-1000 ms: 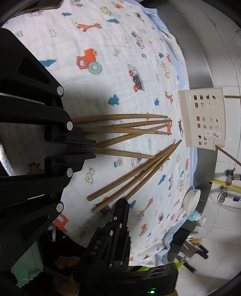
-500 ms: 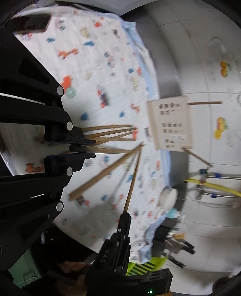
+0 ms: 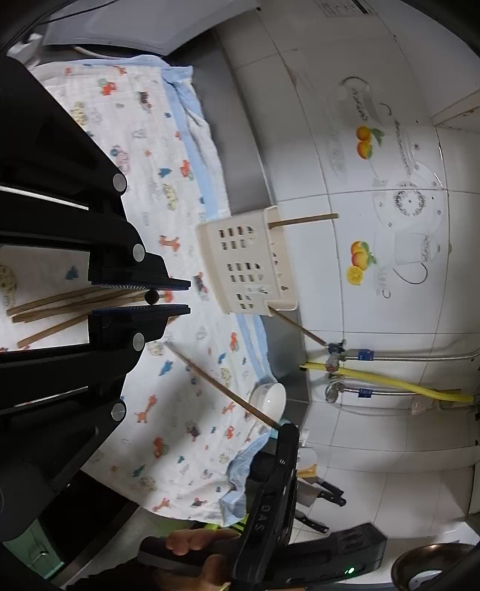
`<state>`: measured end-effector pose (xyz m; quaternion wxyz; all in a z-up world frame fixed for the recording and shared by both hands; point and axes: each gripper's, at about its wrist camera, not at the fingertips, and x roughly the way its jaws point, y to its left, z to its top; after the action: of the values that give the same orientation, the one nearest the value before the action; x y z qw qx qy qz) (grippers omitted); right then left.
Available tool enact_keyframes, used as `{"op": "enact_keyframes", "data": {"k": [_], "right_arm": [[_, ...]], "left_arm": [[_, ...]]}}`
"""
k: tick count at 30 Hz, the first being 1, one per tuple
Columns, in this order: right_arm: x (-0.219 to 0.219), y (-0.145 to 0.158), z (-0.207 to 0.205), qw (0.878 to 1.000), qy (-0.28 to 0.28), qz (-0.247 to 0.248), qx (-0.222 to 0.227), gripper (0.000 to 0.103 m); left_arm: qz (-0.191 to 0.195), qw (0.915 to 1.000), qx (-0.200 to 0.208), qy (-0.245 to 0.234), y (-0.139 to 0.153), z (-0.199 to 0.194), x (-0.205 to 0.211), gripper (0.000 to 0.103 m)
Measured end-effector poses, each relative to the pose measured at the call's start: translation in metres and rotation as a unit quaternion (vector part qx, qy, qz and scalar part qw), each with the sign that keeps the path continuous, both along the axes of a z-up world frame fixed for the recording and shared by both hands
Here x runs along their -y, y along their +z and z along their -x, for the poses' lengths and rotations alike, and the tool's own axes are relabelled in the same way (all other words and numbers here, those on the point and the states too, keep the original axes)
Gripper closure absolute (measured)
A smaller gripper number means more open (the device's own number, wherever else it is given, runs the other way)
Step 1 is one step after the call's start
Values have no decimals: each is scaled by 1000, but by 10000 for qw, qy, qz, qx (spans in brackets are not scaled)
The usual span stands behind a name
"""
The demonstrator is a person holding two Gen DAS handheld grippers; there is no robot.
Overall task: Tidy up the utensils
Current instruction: 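Lift both held chopsticks and carry them toward the white holder, then insert the right chopstick into the holder while the left gripper inserts its chopstick, then open both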
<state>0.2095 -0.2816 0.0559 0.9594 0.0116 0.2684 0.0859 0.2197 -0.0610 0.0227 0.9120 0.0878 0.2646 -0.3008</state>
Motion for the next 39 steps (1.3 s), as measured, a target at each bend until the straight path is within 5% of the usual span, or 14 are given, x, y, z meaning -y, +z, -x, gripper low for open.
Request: {"op": "enact_keyframes", "data": {"k": [20, 32, 39], "right_arm": [[-11, 62, -45, 9984, 240, 394, 327, 97], [-15, 118, -103, 9955, 77, 405, 858, 97], [9, 121, -150, 9912, -518, 16, 1220, 97]], "left_arm": [[217, 9997, 8, -62, -5, -26, 7, 97], [-47, 9993, 327, -151, 36, -59, 29, 97], [57, 9980, 597, -173, 65, -75, 39, 97]]}}
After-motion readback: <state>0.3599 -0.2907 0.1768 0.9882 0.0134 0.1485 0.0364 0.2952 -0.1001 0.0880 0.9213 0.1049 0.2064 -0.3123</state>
